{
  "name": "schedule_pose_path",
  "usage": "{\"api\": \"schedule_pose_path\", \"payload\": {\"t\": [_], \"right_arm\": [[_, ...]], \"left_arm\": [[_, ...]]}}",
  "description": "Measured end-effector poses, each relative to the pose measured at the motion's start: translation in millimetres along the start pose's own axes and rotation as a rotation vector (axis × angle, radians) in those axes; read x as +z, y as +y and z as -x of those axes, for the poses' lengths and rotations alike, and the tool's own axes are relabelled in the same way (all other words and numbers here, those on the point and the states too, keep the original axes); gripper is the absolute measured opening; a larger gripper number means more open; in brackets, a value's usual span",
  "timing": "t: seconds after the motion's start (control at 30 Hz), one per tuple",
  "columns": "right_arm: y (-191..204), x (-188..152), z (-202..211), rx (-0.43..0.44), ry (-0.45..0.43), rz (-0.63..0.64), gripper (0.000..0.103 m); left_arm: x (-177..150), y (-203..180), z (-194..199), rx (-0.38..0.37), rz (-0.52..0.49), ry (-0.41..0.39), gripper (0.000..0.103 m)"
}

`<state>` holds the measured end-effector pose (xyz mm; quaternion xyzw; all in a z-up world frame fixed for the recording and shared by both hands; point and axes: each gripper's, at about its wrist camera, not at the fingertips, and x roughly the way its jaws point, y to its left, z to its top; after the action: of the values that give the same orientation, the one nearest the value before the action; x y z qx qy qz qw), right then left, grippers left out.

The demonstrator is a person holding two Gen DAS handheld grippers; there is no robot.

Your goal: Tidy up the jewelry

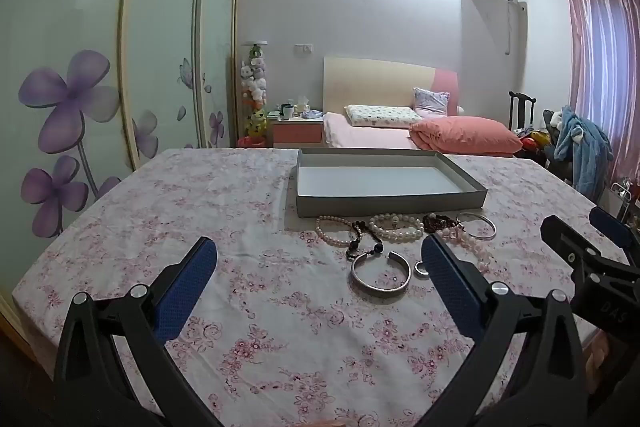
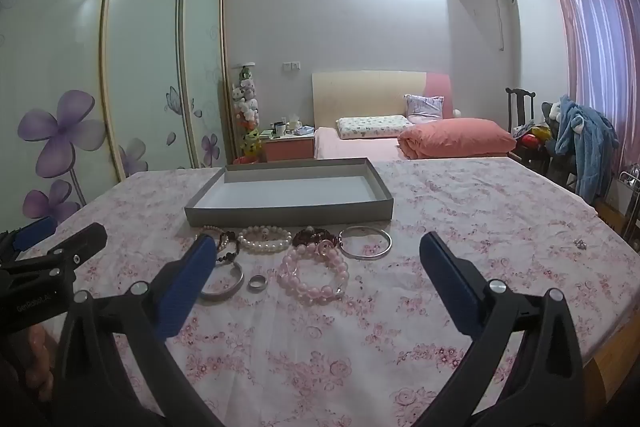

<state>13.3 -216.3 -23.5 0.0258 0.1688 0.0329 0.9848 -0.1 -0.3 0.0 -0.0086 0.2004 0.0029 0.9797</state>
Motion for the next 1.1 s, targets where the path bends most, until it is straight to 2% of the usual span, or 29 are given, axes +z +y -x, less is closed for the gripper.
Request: {"api": "schedule_pose_path", "payload": {"t": [1.1], "right_arm": [[-0.2,-0.7,-1.1,0.000,0.003,-0.002,0.099]], "left_arm": [[-0.2,-0.7,0.5,-0.003,0.000,0.004,0.101]]}}
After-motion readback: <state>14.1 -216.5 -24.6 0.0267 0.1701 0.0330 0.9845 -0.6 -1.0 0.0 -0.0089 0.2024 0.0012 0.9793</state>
